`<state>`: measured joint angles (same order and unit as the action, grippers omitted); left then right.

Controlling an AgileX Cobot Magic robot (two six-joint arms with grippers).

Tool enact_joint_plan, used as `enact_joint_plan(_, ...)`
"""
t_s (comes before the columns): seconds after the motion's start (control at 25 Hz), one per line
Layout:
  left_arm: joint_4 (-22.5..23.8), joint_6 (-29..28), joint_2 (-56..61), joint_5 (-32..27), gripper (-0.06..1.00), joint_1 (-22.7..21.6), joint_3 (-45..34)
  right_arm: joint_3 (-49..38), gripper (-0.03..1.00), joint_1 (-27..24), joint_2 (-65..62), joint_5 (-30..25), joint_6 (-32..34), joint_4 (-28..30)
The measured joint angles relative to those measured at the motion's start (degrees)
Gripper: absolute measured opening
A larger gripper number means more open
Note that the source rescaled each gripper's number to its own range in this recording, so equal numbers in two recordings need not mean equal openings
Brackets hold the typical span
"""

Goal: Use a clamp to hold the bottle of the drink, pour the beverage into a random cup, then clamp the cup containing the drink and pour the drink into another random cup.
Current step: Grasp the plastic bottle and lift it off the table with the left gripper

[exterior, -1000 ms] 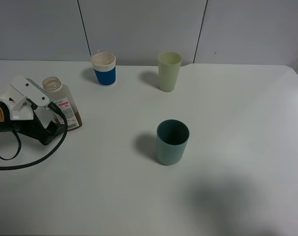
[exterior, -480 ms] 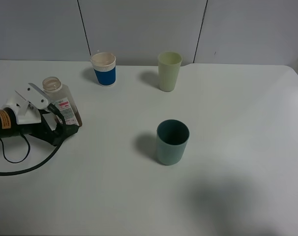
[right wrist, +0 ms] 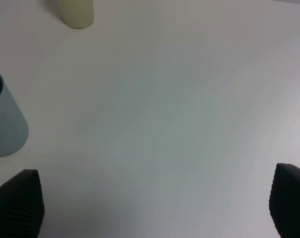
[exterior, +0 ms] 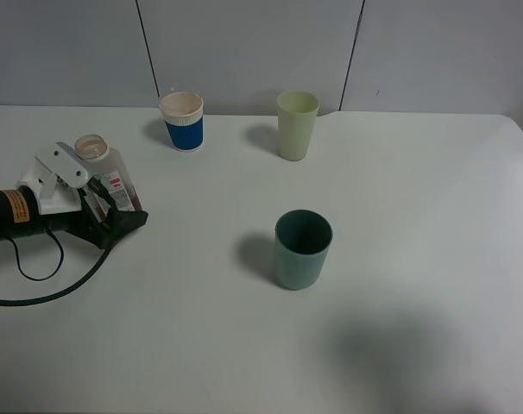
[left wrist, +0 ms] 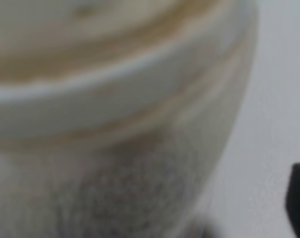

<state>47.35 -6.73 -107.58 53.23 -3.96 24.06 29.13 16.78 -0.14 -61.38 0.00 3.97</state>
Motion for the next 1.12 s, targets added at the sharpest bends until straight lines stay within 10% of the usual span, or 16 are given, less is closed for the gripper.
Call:
enact_joint_plan(0.24, -0.4, 0.0, -0.07, 0.25, 0.0, 0.0, 0.0, 0.0, 0.74, 0.0, 0.0, 0.0, 0.0, 0.0)
enact_joint_plan(0.76, -1.4, 0.42, -0.07, 0.28, 0.01, 0.0, 0.0, 0.0, 0.74, 0.0, 0.0, 0.0, 0.0, 0.0)
enact_joint_plan(1.12, -13.35, 1.01, 1.52, -2.44, 0.01, 1.82, -0.86, 0.0, 0.74, 0.0, 0.0, 0.0, 0.0, 0.0)
